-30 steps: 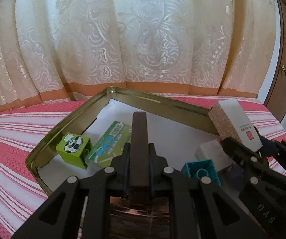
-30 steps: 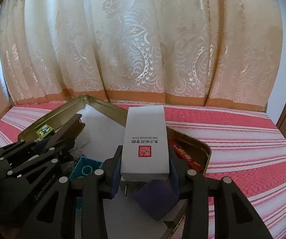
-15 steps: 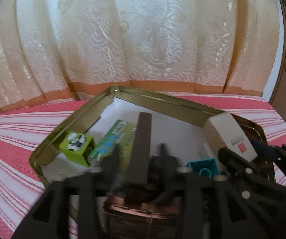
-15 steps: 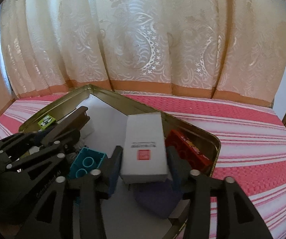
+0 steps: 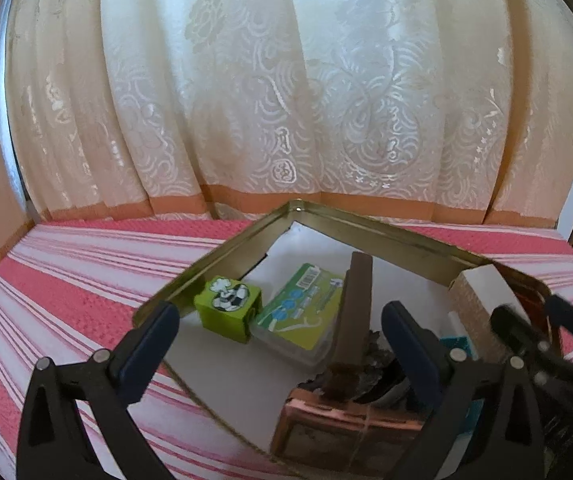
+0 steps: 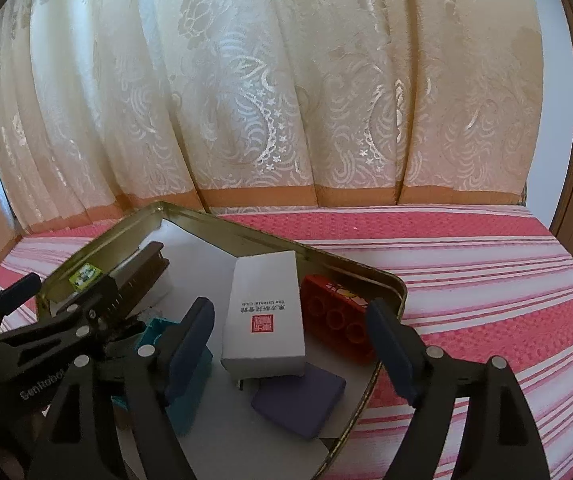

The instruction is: Organize rigid objects

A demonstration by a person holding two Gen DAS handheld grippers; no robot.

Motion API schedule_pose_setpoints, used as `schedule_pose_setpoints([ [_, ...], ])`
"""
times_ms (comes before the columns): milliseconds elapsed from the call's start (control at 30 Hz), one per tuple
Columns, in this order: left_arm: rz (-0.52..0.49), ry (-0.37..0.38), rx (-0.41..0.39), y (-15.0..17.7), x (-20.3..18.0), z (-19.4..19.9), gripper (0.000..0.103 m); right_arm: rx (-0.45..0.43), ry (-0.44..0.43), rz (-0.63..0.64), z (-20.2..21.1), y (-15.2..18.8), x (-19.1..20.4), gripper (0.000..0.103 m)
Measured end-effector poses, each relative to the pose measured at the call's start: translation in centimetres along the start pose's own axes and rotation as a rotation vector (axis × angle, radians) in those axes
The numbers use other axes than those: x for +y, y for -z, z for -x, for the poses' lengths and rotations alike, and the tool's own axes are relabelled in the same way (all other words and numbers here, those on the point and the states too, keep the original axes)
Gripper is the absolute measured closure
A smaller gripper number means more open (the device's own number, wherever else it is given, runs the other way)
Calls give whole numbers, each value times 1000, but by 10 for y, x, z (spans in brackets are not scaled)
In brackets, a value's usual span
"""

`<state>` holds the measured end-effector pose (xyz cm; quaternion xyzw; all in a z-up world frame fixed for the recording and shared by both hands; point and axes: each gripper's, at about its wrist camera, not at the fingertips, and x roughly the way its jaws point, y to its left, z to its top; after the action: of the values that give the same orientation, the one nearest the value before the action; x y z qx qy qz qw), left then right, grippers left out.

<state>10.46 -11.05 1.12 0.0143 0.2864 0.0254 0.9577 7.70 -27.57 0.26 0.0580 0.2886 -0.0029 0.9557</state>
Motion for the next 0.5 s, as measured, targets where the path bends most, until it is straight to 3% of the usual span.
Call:
schedule_pose_setpoints([
  [267,-32,-22,-75,8,15,17,0,-185,27,-79,34,4,-7,23],
  [500,-27,-20,-180,15,28,42,0,-322,98,-34,57,12,9,23],
])
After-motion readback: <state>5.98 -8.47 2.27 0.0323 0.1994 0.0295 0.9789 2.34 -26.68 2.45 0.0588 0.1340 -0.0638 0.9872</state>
